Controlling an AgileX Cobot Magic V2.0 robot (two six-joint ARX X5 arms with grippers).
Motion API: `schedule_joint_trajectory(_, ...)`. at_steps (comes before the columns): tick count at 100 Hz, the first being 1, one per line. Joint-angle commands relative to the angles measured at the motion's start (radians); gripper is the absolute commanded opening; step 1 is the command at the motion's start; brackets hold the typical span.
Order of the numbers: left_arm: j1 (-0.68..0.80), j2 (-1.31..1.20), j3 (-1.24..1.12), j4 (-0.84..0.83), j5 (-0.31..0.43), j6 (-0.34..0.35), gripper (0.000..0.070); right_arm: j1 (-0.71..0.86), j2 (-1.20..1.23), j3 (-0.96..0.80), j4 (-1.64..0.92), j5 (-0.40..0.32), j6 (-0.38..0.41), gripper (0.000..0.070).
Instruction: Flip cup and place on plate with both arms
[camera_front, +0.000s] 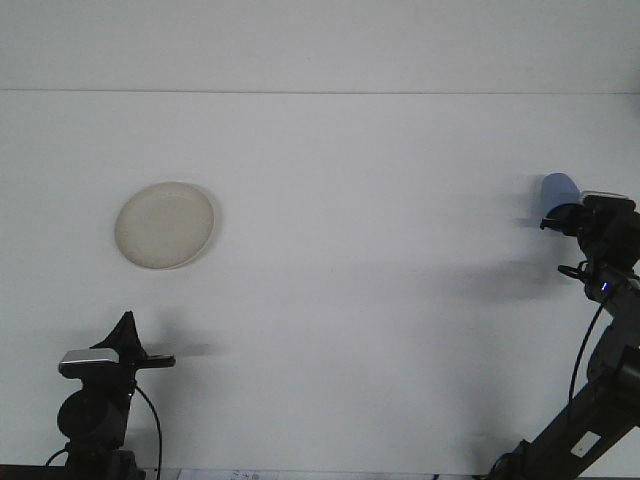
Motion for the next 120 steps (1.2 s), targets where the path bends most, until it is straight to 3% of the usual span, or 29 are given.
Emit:
schedule_joint_trajectory(1,0.001,-0.001,-0.019,0.010,-0.003,0.013,0.0012,0.002,-0.055,0.016,-0.054,0.001,0.045,0.0000)
schedule_joint_trajectory(26,0.001,-0.001,-0.019,0.010,-0.003,0.013,0.0012,0.081,-0.345,0.016,-0.365,0.071,0.232,0.0000)
schedule_joint_trajectory(64,0.001,-0.001,-0.019,0.010,-0.003,0.013,0.0012,0.522,-0.789,0.059,-0.969,0.089,0.213,0.0000)
schedule_joint_trajectory(95,0.001,-0.001,-0.019,0.010,-0.003,0.013,0.0012,0.955,-0.642,0.268,-1.442,0.140,0.210,0.0000)
schedule_joint_trajectory(120,0.001,-0.002,-0.019,0.010,-0.003,0.013,0.0012,1.166,-0.424,0.325,-1.542,0.150,0.183,0.0000)
